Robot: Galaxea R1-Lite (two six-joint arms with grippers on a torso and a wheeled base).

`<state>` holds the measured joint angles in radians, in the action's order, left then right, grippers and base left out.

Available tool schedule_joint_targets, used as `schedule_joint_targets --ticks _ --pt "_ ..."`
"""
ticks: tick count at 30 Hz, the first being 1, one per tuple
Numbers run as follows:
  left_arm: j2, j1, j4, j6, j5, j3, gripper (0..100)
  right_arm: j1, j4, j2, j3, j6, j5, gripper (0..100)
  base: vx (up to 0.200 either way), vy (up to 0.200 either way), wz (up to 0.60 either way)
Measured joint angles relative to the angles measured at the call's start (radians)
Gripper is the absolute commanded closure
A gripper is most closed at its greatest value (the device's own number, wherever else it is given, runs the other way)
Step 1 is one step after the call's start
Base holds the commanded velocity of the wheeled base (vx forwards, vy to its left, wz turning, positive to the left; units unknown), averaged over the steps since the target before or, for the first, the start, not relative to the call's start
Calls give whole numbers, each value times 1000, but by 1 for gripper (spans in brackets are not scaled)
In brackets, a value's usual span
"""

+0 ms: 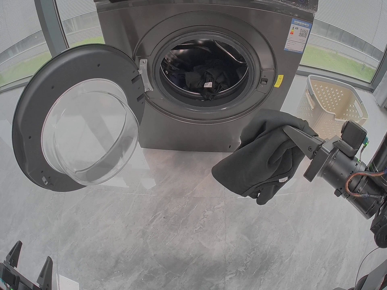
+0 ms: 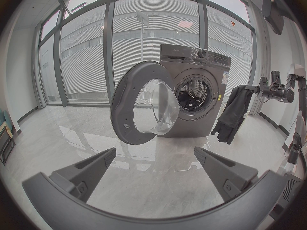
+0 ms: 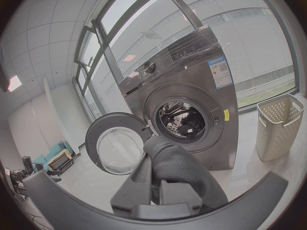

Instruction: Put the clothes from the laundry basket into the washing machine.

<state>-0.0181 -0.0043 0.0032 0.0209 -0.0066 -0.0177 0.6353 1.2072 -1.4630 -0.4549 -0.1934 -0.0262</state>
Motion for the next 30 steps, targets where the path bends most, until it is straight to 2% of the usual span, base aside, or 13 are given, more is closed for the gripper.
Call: schedule_joint_targets --ticks 4,8,12,15,20,26,28,30 --pt "0 1 -1 -4 -1 0 0 9 -1 -2 7 -1 0 100 0 0 0" --pt "0 2 -1 -29 -5 0 0 38 -1 -22 -15 -17 -6 100 0 0 0" --pt "0 3 2 -72 -17 0 0 75 -1 -56 -57 -49 -48 100 0 0 0" --pt "0 3 -1 -81 -25 0 0 104 -1 -75 -82 -91 -67 100 0 0 0" --pt "0 3 -4 -87 -50 0 0 126 -8 -101 -161 -119 -88 100 0 0 0" --pt "0 3 -4 -87 -55 0 0 136 -8 -144 -240 -128 -94 100 0 0 0" --pt "0 3 -5 -84 -55 0 0 134 -3 -163 -268 -129 -96 100 0 0 0" --pt "0 3 -21 -68 -54 0 0 131 0 -179 -288 -129 -96 100 0 0 0"
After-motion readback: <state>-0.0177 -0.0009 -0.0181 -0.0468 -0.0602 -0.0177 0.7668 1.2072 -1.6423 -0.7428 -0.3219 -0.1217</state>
